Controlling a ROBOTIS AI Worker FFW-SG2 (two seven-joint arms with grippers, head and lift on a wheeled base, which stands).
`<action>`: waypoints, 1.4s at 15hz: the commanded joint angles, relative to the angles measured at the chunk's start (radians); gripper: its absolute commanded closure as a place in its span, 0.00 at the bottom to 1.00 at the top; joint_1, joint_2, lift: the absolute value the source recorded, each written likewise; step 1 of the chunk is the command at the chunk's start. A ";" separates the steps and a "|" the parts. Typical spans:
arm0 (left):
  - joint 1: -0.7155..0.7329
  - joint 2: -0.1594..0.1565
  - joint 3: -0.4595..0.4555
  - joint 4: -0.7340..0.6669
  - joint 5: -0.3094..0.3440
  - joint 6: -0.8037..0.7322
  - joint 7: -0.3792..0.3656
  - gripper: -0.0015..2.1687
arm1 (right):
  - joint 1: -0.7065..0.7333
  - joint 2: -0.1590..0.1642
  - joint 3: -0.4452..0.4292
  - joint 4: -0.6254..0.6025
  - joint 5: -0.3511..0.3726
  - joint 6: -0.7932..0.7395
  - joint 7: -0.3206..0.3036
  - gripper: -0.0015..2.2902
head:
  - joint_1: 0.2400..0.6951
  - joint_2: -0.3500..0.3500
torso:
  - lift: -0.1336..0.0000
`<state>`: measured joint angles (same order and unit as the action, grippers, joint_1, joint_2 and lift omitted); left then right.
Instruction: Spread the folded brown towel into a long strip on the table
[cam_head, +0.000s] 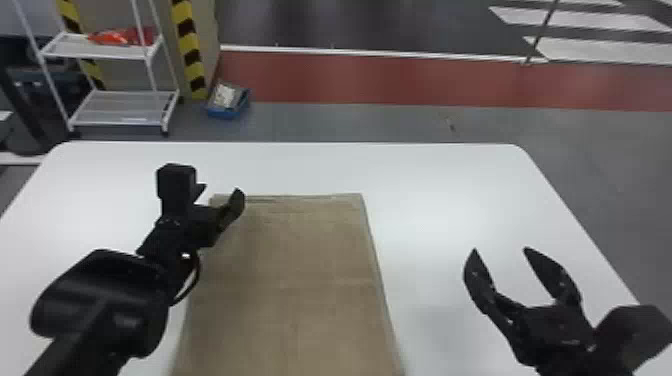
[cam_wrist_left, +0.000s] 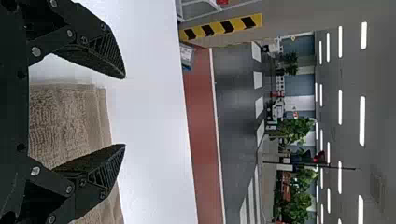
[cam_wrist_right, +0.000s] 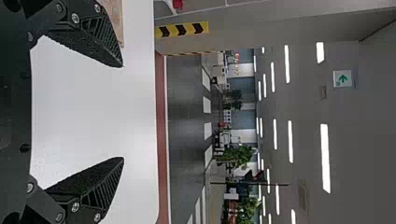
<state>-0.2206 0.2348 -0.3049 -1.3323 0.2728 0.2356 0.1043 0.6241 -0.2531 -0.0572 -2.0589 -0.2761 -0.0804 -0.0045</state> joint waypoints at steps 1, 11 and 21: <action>-0.002 0.003 0.000 0.005 -0.007 0.000 0.000 0.21 | -0.001 0.000 0.002 0.003 0.002 0.000 0.000 0.08 | 1.00 0.38 | 0.08; 0.035 0.012 0.010 0.004 -0.006 0.018 -0.005 0.30 | -0.001 0.005 0.008 0.006 0.006 -0.006 0.000 0.08 | 1.00 0.40 | 0.08; 0.017 0.011 0.004 0.007 -0.014 0.034 -0.009 0.30 | 0.003 0.005 0.007 0.006 0.005 -0.009 0.001 0.08 | 1.00 0.39 | 0.08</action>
<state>-0.1998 0.2454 -0.3016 -1.3271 0.2625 0.2722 0.0951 0.6273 -0.2485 -0.0505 -2.0525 -0.2725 -0.0896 -0.0032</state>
